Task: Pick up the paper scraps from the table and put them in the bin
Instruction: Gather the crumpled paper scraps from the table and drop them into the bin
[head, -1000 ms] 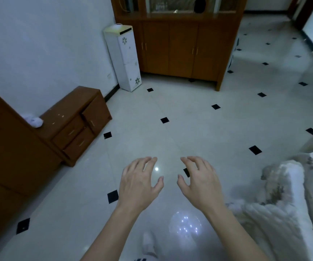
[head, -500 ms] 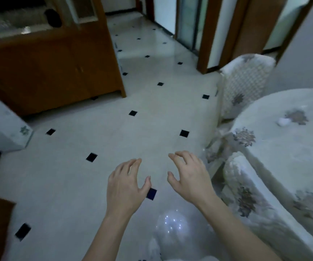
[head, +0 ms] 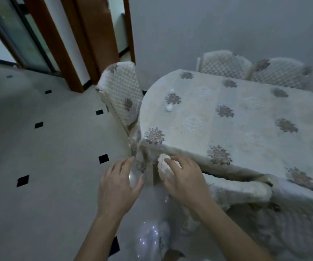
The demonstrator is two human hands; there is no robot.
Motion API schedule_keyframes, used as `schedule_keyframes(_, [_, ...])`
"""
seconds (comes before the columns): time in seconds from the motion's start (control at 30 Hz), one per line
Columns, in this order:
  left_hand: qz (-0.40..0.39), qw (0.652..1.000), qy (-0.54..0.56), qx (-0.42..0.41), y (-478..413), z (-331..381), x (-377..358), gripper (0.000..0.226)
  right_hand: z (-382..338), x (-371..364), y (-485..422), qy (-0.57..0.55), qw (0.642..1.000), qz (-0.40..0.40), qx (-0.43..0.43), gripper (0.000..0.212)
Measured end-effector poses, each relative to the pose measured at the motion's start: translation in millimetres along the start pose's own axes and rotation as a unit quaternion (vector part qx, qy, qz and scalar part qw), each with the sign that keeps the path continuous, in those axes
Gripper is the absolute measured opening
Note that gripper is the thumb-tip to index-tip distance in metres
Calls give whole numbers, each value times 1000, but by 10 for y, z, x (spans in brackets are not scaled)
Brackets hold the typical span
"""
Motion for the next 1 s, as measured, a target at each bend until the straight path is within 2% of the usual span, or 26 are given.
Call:
schedule_keyframes(0.1, [-17, 999, 15, -30, -294, -12, -152, 56, 139, -125, -135, 12, 999, -15, -42, 48])
schedule_keyframes(0.27, [-33, 998, 16, -55, -810, -307, -257, 56, 37, -382, -619, 5, 998, -10, -64, 42])
schedule_keyframes(0.47, [-31, 998, 15, -46, -1700, -834, -225, 53, -205, -749, -1637, -16, 998, 15, -57, 46])
schedule_keyframes(0.67, [-37, 999, 9, -29, -2549, -1282, -172, 52, -391, -1041, -2678, -18, 999, -1, -48, 46])
schedule_keyframes(0.87, [-44, 999, 6, -3, -3131, -1800, -176, 56, -566, -1324, -3399, -17, 999, -2, -44, 44])
schedule_keyframes(1.0, [-53, 998, 9, -22, -3581, -2139, -236, 56, -687, -1577, -3837, -13, 999, -6, -48, 46])
Point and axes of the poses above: each hand's wrist, its own y-axis away from the middle knuckle, its own x-axis out of the back of the hand, z = x × y, the point moved 4 cm from there along -y, towards the middle knuckle, and after that the axes turned 12 degrees about y, right-handed, at the moved point
